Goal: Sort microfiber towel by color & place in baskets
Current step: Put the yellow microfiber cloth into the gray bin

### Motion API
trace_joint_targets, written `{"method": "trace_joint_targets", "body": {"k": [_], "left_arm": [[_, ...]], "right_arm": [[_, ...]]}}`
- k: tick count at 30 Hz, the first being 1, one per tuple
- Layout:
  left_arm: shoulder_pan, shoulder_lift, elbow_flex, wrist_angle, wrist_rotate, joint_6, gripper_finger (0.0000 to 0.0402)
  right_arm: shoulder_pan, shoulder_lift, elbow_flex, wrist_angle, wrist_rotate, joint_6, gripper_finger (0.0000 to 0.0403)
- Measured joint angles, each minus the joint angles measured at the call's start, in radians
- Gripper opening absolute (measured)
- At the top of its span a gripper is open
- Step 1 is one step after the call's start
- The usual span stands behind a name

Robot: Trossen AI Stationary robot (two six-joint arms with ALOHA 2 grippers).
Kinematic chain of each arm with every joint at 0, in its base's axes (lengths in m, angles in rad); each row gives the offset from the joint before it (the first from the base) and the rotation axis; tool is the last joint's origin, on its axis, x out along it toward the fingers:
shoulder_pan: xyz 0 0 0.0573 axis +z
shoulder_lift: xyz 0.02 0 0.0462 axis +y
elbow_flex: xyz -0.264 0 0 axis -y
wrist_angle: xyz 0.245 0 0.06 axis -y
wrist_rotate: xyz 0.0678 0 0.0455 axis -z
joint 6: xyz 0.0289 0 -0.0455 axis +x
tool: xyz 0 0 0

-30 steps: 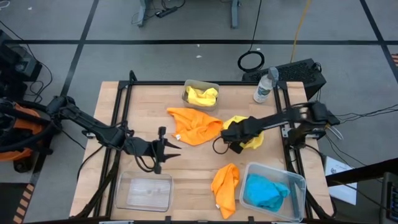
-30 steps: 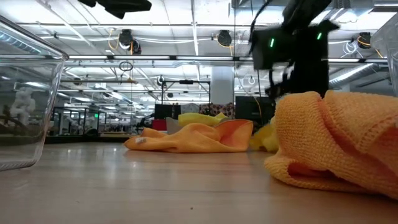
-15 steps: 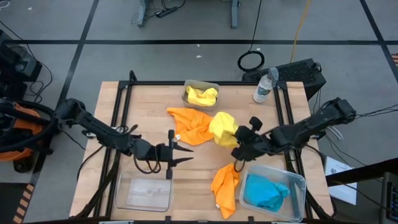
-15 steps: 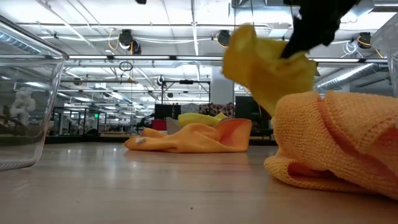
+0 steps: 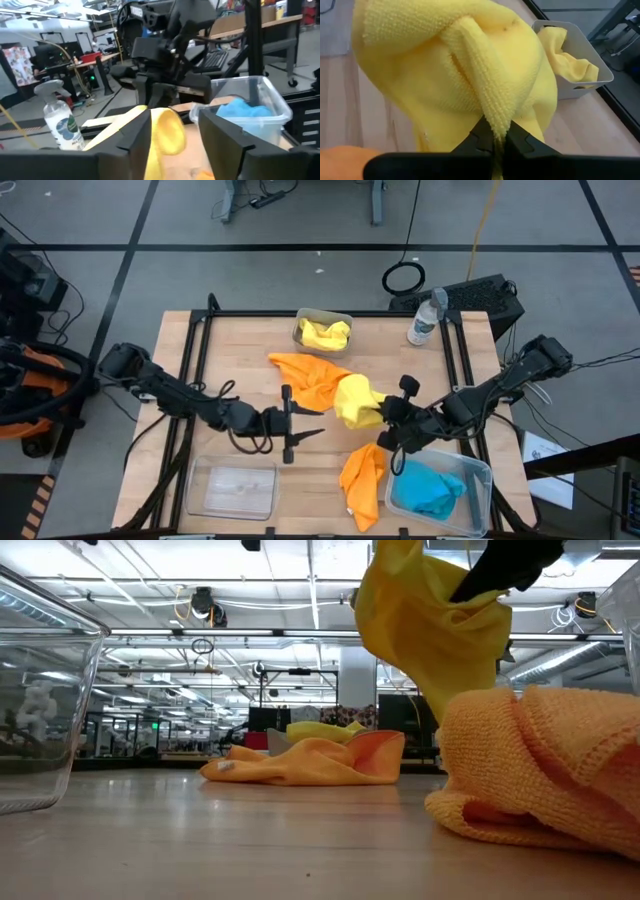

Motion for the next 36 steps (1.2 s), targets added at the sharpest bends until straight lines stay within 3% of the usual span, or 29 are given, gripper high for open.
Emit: {"method": "trace_joint_targets", "body": {"k": [3, 7, 15, 24, 27, 31, 36], "left_arm": [[0.022, 0.028, 0.014, -0.001, 0.000, 0.000, 0.0200], [0.057, 0.061, 0.034, -0.001, 0.000, -0.022, 0.0219], [0.079, 0.080, 0.037, -0.039, 0.004, -0.079, 0.0222], [0.079, 0.080, 0.037, -0.097, 0.008, -0.079, 0.0222], [0.081, 0.080, 0.037, -0.087, 0.007, -0.064, 0.0222], [0.086, 0.080, 0.037, -0.081, 0.003, -0.055, 0.0222], [0.121, 0.087, 0.037, -0.089, 0.050, -0.156, 0.0222]], "right_arm": [[0.000, 0.001, 0.000, -0.013, 0.002, -0.001, 0.0004], [0.000, 0.008, -0.025, -0.002, 0.088, 0.030, 0.0004], [-0.008, 0.008, -0.102, 0.140, 0.131, 0.039, 0.0004], [-0.008, 0.014, -0.143, 0.155, 0.202, 0.087, 0.0004], [-0.009, 0.014, -0.144, 0.208, 0.212, 0.025, 0.0004], [-0.015, 0.013, -0.144, 0.253, 0.307, -0.078, 0.0004], [-0.052, 0.013, -0.144, 0.298, 0.333, -0.196, 0.0004]]}}
